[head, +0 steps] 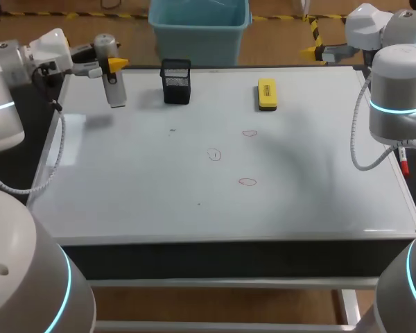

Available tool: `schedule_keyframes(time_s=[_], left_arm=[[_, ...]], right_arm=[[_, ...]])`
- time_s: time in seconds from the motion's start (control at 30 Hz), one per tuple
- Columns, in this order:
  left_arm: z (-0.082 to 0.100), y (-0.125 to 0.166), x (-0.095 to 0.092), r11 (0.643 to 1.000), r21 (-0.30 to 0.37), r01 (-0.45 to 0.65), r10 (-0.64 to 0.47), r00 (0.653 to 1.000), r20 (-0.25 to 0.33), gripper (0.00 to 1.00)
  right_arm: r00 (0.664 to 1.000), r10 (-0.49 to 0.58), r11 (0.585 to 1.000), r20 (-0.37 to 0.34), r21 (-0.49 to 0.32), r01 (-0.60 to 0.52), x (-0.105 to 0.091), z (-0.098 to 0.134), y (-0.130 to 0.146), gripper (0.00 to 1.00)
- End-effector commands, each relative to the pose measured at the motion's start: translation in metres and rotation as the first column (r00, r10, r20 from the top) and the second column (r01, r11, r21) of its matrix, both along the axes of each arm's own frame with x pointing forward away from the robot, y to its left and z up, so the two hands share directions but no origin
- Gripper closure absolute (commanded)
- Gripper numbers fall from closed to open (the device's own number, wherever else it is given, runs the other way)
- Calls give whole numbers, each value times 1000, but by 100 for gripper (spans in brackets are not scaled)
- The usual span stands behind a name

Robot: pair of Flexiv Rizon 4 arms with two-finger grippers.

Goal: Pick up the inspection probe, press it on each red-marked spot on the whiteboard one by one, put down the probe, pick up the eraser, and wipe off all the red marks.

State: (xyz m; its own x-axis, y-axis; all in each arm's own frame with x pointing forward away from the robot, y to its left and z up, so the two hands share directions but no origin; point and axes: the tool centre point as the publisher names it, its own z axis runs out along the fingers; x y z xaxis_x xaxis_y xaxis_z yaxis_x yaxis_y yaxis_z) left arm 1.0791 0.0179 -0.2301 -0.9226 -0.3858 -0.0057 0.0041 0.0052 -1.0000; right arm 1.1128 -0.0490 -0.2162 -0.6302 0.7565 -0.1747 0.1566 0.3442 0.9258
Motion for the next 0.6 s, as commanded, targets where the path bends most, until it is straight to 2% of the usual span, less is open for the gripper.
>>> schedule_keyframes(time_s=[0.03, 0.2, 0.27, 0.4, 0.5, 0.53, 0.6], left_arm=[[0, 0, 0, 1000, -1, -1, 1, 1000, 3, 100], [0, 0, 0, 1000, -1, -1, 1, 1000, 3, 100], [0, 0, 0, 1000, -1, -1, 1, 1000, 3, 100], [0, 0, 0, 1000, -1, -1, 1, 1000, 3, 100], [0, 0, 0, 1000, -1, -1, 1, 1000, 3, 100], [0, 0, 0, 1000, -1, -1, 1, 1000, 3, 100], [0, 0, 0, 1000, -1, -1, 1, 1000, 3, 100]], right_arm=[[1000, 1, 1000, -1, 0, -1, 1, 0, 0, 0], [1000, 1, 1000, -1, 0, -1, 1, 0, 0, 0], [998, 29, 999, -52, -36, -31, 9, -11, 2, 0], [988, 142, 984, -53, -102, -147, 22, -14, 15, 0], [959, 271, 946, -80, -163, -281, 31, -15, 27, 0], [940, 325, 923, -99, -185, -339, 34, -16, 31, 0], [899, 411, 853, -150, -286, -437, 38, -21, 38, 0]])
